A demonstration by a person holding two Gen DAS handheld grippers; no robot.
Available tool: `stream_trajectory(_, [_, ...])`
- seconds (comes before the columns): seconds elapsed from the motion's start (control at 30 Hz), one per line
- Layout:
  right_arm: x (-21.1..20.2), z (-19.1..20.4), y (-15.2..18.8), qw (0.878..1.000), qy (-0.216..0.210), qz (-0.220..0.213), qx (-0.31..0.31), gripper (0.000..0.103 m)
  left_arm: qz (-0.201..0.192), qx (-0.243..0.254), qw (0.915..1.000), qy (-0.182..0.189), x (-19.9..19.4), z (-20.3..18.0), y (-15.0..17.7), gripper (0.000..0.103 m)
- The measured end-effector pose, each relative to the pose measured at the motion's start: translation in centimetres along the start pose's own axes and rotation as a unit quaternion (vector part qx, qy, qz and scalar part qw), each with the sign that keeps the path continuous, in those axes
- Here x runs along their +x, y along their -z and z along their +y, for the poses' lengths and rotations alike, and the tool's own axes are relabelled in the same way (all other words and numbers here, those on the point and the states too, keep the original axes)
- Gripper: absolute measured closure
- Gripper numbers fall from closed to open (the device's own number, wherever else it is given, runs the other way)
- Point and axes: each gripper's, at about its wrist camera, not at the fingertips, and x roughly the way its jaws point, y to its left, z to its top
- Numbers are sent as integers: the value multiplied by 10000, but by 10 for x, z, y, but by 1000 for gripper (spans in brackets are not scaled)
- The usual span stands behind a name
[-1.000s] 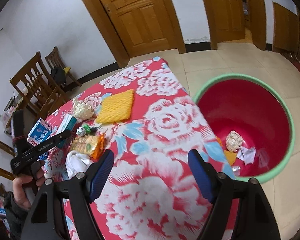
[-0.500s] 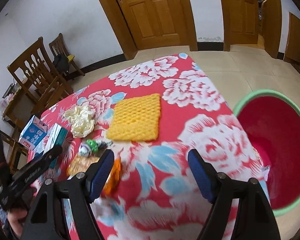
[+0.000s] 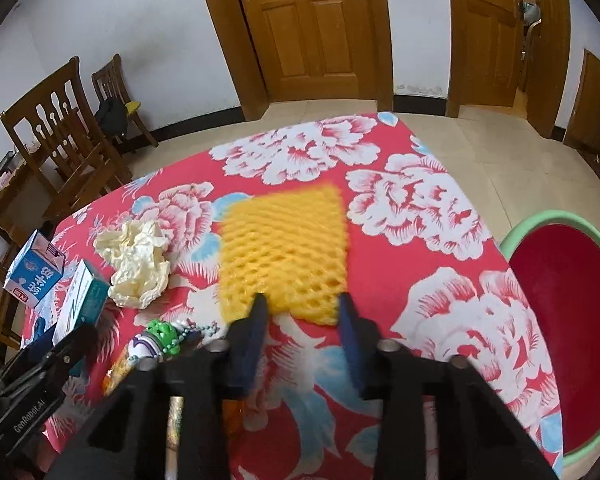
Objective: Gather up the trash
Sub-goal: 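Grasp the yellow foam net with the right tool, then carry the capsule box and yellow foam net over the red bucket with both tools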
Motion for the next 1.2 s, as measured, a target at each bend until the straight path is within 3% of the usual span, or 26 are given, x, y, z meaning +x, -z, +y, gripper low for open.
stream_trajectory(0.07, [0,-2,1,10000,-14,-3,10,92,-5,-27,10000,21,0,2,0,35])
stream_trajectory(0.2, [-3,-4,4,9998,-168,-40,15,95,-22,-43,10000,38,-1,2,0,35])
stream_trajectory(0.67, [-59,-21,22,9967,-464,-595,299,96,-121,-33,9998,167,-10,-1,0,35])
stream_trajectory(1.2, [-138,-74,64,9898,-361,-1104,830,96,-308,243,9980,499,-49,-31,3,36])
